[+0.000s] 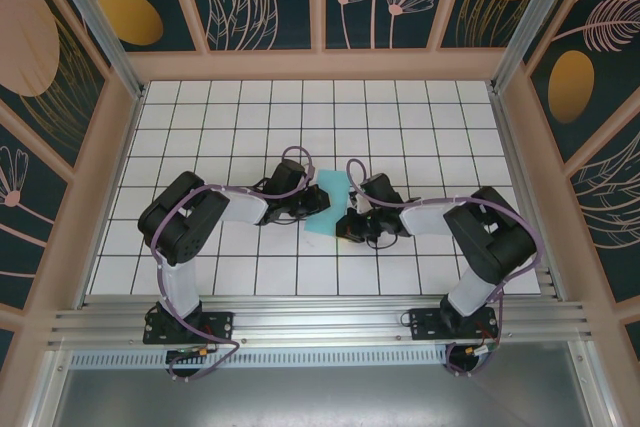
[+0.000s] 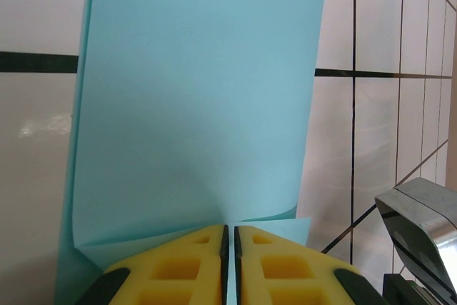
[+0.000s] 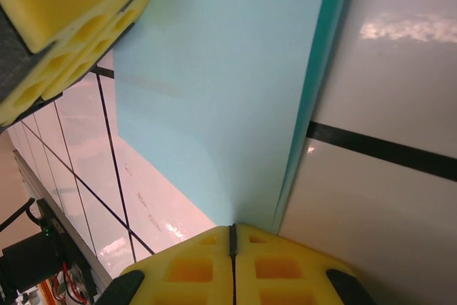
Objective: Fold a paper plane with a square sheet of paper (pick it up from the middle)
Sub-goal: Fold the triangle a second time at the center of the table.
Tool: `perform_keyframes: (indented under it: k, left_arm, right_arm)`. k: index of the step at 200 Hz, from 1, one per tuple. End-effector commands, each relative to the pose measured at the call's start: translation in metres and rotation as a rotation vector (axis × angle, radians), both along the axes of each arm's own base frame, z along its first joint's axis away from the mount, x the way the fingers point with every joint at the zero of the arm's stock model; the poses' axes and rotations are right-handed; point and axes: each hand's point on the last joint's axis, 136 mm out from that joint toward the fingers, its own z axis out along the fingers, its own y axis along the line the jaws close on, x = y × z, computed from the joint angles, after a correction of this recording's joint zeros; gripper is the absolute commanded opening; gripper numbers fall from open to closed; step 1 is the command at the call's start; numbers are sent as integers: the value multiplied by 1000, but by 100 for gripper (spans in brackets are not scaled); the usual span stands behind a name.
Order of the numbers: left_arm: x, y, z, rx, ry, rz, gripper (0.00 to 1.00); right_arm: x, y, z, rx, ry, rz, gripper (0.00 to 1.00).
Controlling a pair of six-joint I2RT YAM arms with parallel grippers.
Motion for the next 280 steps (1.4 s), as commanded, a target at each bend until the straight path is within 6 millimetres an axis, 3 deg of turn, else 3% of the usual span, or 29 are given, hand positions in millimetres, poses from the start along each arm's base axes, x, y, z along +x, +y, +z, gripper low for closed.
perform_keyframes:
  k: [1,30,48,85,114,146,181,216,280]
  left_arm:
    - [-9,23,-27,124,53,26,16]
    - [-9,24,-25,121,50,27,16]
    - [-9,23,-24,118,48,25,16]
    - [-7,21,-23,112,47,27,16]
    - [-7,20,-20,107,46,24,16]
    - [-4,11,-5,74,15,-20,22]
    - [4,9,26,80,-48,-46,25]
    - [-8,-2,44,-78,-12,-36,24]
    - [-18,-2,15,-78,63,-28,18]
  right_arm:
    - [-11,-12,-18,-74,44,-19,8]
    - [10,3,28,20,-62,-28,8]
    - [20,13,41,61,-92,-27,8]
    - [27,20,21,46,-54,-19,8]
    - [17,8,-12,-31,13,-26,8]
    - [3,-8,-33,-86,50,-38,8]
    - [6,-10,-33,-93,41,-46,8]
    - [8,-9,-30,-90,33,-51,8]
    - [8,-10,-33,-96,37,-55,7]
